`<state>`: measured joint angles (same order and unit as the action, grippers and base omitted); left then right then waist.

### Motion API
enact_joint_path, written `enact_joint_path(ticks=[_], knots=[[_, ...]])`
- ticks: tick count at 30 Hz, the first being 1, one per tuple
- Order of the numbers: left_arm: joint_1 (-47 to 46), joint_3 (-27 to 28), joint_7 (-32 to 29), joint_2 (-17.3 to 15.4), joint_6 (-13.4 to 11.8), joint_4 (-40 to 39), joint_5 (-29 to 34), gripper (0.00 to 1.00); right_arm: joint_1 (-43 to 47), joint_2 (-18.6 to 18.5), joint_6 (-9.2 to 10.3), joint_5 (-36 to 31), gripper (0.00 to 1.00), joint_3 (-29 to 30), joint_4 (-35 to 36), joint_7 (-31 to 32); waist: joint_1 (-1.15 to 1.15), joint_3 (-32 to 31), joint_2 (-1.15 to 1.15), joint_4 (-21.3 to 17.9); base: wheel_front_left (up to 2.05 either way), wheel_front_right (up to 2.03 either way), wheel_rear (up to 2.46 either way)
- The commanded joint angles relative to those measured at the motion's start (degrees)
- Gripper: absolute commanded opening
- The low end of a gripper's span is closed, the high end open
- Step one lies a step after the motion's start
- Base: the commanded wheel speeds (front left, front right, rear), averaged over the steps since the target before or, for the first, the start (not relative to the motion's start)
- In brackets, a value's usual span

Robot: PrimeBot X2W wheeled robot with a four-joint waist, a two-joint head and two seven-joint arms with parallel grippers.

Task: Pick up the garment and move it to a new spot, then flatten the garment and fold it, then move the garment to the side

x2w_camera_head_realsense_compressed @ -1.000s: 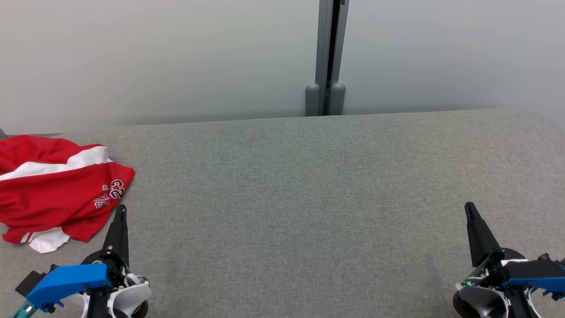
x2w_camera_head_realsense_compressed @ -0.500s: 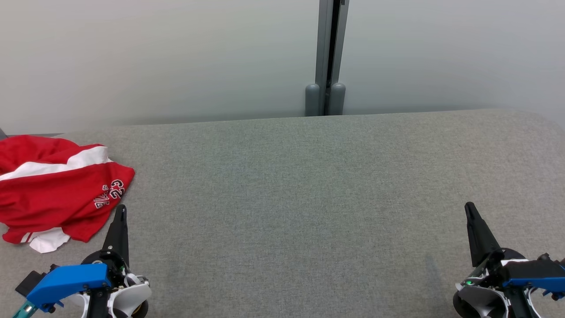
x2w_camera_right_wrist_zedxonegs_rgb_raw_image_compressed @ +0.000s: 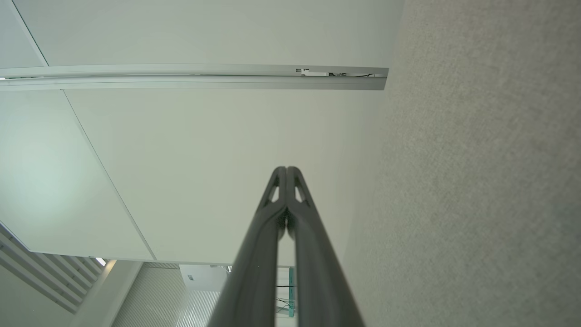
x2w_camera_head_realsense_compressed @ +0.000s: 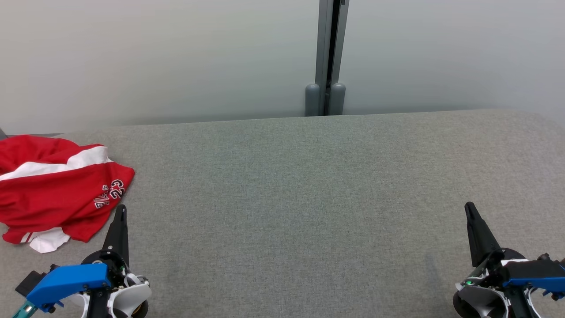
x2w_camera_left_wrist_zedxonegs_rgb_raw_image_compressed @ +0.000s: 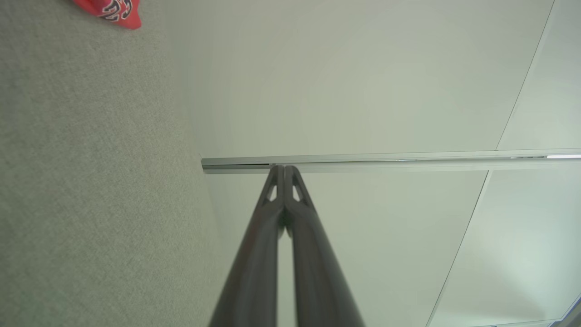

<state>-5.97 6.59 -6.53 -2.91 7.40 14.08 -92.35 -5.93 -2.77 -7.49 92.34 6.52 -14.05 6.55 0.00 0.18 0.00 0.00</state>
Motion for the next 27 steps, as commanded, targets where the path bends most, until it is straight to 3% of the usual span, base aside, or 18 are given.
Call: enact_joint_path(ticks=[1, 9, 10, 27], knots=[[-0.57, 0.05, -0.15, 0.1, 0.26, -0.25, -0.14, 0.0, -0.6, -0.21, 0.0, 0.16, 0.0, 0.08, 0.19, 0.11, 0.0, 0.0, 0.0, 0.0, 0.0, 0.0, 0.0], [-0.57, 0.05, -0.15, 0.1, 0.26, -0.25, -0.14, 0.0, -0.6, -0.21, 0.0, 0.16, 0.0, 0.08, 0.18, 0.11, 0.0, 0.0, 0.0, 0.0, 0.0, 0.0, 0.0], [0.0, 0.0, 0.0, 0.0, 0.0, 0.0, 0.0, 1.0, 0.0, 0.0, 0.0, 0.0, 1.0, 0.0, 0.0, 0.0, 0.0, 0.0, 0.0, 0.0, 0.0, 0.0, 0.0], [3.68, -3.31, 3.84, 0.18, 0.0, -0.79, 1.75, 1.0, 2.2, 0.23, 0.04, -2.61, 1.0, -4.05, -1.76, -3.84, 0.0, 0.11, 0.0, 0.06, 0.0, 0.0, 0.0]])
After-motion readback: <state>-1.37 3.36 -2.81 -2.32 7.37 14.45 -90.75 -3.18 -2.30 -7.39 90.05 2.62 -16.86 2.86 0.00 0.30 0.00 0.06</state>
